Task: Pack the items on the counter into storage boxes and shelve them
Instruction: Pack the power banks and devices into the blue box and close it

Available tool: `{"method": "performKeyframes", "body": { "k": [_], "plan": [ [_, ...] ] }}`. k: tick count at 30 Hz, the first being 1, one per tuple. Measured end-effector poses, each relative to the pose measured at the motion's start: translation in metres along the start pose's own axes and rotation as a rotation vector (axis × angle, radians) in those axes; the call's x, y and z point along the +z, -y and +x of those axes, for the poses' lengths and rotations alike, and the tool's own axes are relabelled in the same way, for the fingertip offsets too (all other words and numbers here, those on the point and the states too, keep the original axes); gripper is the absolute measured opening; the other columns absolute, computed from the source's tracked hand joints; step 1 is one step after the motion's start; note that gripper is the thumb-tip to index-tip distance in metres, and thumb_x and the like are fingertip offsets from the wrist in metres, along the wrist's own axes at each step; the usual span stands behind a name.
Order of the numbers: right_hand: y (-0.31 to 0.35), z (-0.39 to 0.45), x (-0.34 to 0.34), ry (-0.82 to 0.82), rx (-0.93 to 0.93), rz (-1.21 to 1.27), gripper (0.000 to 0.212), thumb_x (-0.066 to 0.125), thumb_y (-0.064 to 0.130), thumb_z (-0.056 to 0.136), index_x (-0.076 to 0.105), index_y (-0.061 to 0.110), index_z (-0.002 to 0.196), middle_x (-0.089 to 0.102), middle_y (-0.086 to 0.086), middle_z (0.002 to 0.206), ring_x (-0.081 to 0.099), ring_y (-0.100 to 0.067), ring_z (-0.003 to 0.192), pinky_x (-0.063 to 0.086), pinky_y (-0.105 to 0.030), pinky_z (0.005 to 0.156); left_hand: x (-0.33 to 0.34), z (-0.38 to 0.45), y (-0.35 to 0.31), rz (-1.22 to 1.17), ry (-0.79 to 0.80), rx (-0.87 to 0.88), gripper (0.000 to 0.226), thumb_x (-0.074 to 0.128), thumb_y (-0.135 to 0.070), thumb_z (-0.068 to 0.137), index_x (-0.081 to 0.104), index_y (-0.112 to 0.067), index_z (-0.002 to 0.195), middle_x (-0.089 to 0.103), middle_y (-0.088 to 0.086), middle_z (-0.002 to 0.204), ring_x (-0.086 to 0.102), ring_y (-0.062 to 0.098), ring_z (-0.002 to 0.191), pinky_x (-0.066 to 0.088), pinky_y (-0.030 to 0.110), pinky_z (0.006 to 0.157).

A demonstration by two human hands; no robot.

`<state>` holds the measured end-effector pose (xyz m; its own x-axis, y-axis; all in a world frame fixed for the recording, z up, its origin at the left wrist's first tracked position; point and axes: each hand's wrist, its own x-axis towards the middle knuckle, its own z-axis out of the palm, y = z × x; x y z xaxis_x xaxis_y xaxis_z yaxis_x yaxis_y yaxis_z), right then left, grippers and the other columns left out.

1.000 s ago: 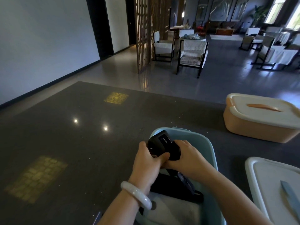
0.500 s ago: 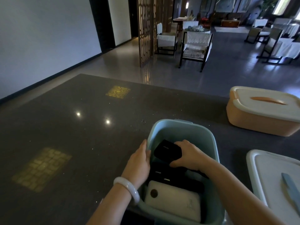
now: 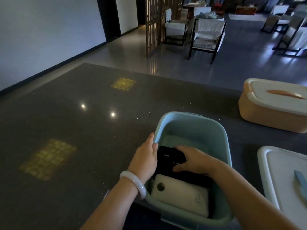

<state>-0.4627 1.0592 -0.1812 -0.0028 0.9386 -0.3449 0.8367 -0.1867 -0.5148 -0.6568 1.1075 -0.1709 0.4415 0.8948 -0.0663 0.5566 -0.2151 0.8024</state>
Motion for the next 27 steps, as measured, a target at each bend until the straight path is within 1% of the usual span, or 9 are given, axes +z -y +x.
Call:
{"method": "performKeyframes", "body": {
  "k": [4,7,11,13,15,17,21,25,27],
  "plan": [
    [-0.004,0.002,-0.005,0.015,0.031,0.047,0.054,0.068,0.039,0.085,0.048,0.032,0.135,0.056,0.009,0.128,0.052,-0.010,0.115,0.037,-0.024,0.095,0.001,0.001,0.002,-0.003,-0.007,0.017,0.048,0.032,-0.032,0.104,0.025,-0.025,0.151,0.049,-0.001,0.141,0.043,-0.005,0.105,0.033,-0.008,0.064],
    [-0.005,0.003,-0.012,0.065,0.032,0.059,0.057,0.069,0.033,0.084,0.048,0.035,0.137,0.056,0.011,0.127,0.050,-0.005,0.111,0.035,-0.023,0.095,0.002,0.002,0.004,0.012,-0.012,0.022,0.048,0.034,-0.032,0.104,0.026,-0.025,0.151,0.050,0.000,0.141,0.045,-0.006,0.103,0.033,-0.008,0.064],
    [-0.006,0.005,-0.015,0.144,0.031,0.109,0.057,0.074,0.029,0.080,0.052,0.036,0.132,0.061,0.015,0.122,0.056,-0.003,0.109,0.039,-0.022,0.096,0.003,0.003,0.005,0.004,-0.008,0.007,0.049,0.035,-0.033,0.103,0.027,-0.025,0.151,0.051,0.000,0.140,0.048,-0.007,0.099,0.033,-0.008,0.064],
    [-0.007,0.006,-0.013,0.156,0.038,0.159,0.058,0.077,0.025,0.078,0.054,0.032,0.131,0.064,0.014,0.120,0.059,0.002,0.102,0.041,-0.012,0.091,0.003,0.003,0.005,0.002,-0.014,0.009,0.049,0.035,-0.033,0.103,0.028,-0.025,0.151,0.052,0.000,0.139,0.047,-0.008,0.096,0.033,-0.008,0.064],
    [-0.008,0.006,-0.012,0.160,0.038,0.183,0.059,0.078,0.022,0.077,0.055,0.030,0.131,0.066,0.015,0.115,0.058,0.012,0.090,0.038,0.001,0.078,0.003,0.003,0.005,0.001,-0.016,0.007,0.049,0.035,-0.033,0.103,0.027,-0.025,0.151,0.053,0.000,0.138,0.047,-0.007,0.094,0.034,-0.008,0.064],
    [-0.009,0.006,-0.011,0.160,0.040,0.201,0.059,0.078,0.021,0.077,0.056,0.030,0.131,0.066,0.018,0.109,0.057,0.018,0.083,0.038,0.003,0.071,0.003,0.003,0.005,0.000,-0.012,0.005,0.049,0.035,-0.033,0.103,0.027,-0.026,0.151,0.054,-0.001,0.136,0.048,-0.007,0.093,0.035,-0.006,0.064],
    [-0.009,0.005,-0.011,0.163,0.055,0.208,0.059,0.079,0.023,0.075,0.057,0.032,0.130,0.067,0.020,0.104,0.059,0.014,0.088,0.040,-0.003,0.076,0.003,0.003,0.002,-0.001,-0.009,0.008,0.049,0.035,-0.032,0.103,0.027,-0.025,0.151,0.055,-0.001,0.134,0.049,-0.009,0.083,0.037,-0.005,0.064],
    [-0.008,0.005,-0.012,0.170,0.068,0.212,0.058,0.081,0.023,0.072,0.060,0.031,0.125,0.070,0.016,0.106,0.065,0.002,0.095,0.047,-0.020,0.092,0.003,0.002,0.002,-0.012,-0.006,0.007,0.049,0.035,-0.032,0.103,0.027,-0.025,0.151,0.054,-0.002,0.134,0.046,-0.014,0.077,0.036,-0.006,0.064],
    [-0.008,0.004,-0.012,0.170,0.073,0.219,0.057,0.082,0.023,0.072,0.060,0.033,0.123,0.070,0.016,0.105,0.065,0.002,0.094,0.047,-0.020,0.091,0.003,0.002,0.002,-0.020,-0.003,0.003,0.049,0.035,-0.032,0.103,0.026,-0.025,0.151,0.055,-0.003,0.133,0.047,-0.015,0.077,0.038,-0.004,0.064]
  ]
}}
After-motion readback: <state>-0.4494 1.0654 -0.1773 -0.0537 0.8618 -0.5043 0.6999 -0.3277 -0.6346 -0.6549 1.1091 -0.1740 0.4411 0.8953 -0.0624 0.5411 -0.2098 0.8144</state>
